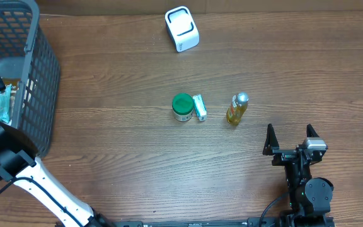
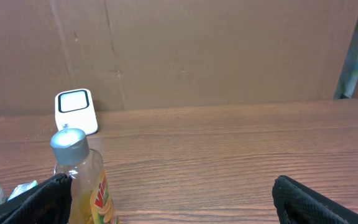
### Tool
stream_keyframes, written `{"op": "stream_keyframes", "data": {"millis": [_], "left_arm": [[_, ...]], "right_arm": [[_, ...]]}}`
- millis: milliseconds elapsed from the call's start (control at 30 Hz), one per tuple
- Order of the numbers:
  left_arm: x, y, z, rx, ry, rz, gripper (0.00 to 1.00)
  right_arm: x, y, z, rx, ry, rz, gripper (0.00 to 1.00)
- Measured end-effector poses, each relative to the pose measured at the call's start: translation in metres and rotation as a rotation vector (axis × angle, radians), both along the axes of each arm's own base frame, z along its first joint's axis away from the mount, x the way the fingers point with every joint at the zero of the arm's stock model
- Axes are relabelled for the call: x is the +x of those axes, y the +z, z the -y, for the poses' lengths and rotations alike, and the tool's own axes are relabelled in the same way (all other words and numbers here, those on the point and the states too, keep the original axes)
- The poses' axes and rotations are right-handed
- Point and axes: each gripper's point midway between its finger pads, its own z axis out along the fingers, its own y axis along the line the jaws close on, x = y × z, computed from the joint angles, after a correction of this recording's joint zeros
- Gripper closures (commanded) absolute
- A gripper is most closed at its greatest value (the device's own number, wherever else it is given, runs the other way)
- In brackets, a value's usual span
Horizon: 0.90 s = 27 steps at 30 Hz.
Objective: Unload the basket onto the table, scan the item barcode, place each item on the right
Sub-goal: 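Move the left gripper back over into the grey basket, then grasp the teal-and-brown snack bag in the basket with left gripper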
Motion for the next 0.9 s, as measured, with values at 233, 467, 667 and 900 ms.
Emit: {"op": "stream_keyframes", "data": {"millis": [233,467,667,900], "left_arm": [[0.003,-0.021,-0.002,-0.018,-0.029,-0.029,0.0],[0.004,-0.032,-0.003,-0.033,-0.039,-0.048,0.0],[0.003,-0.047,-0.002,-0.048,-0.056,-0.065,0.0],[-0.004,-0.084,0.004,-0.09,-0.085,-0.123,0.0]], "right_arm": [[0.0,0.0,0.0,0.0,0.0,0.0,0.0],[0.0,0.0,0.0,0.0,0.0,0.0,0.0],[0.0,0.0,0.0,0.0,0.0,0.0,0.0],[0.0,0.0,0.0,0.0,0.0,0.0,0.0]]}}
